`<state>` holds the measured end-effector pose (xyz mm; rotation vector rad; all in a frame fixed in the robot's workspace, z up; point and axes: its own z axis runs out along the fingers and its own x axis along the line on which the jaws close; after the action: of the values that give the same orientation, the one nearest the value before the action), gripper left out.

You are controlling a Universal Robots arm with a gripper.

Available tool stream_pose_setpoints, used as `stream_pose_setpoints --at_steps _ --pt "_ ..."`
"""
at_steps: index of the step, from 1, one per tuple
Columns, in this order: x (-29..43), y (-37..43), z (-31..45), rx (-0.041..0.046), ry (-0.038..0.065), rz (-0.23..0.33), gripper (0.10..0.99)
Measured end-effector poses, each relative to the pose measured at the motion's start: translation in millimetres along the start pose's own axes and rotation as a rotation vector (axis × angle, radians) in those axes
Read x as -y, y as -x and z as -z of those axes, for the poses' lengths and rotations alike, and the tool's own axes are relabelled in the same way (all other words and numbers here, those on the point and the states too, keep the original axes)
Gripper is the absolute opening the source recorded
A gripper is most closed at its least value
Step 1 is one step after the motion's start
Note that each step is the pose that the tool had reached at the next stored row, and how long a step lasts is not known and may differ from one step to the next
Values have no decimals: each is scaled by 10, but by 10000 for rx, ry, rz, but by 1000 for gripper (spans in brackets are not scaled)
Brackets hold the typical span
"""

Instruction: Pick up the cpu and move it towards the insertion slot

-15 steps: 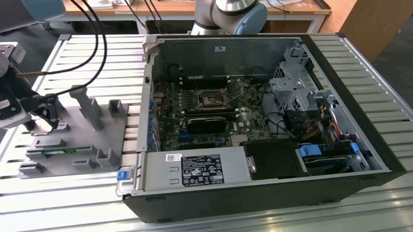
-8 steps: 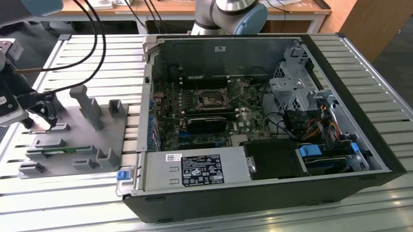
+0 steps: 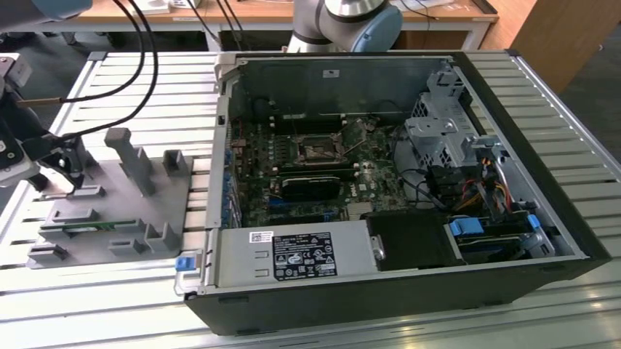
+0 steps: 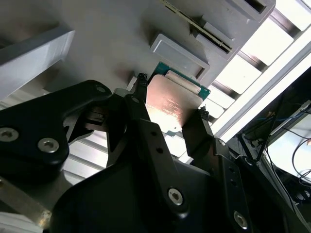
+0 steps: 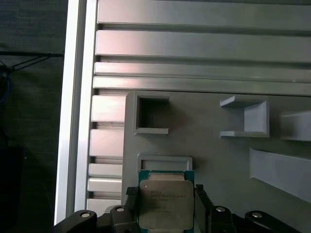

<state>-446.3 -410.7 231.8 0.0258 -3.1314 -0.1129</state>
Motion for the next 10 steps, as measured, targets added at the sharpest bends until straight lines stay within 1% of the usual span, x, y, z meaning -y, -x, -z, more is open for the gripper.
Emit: stream_pose_setpoints --at_steps 10 --pt "-7 -1 83 0 0 0 541"
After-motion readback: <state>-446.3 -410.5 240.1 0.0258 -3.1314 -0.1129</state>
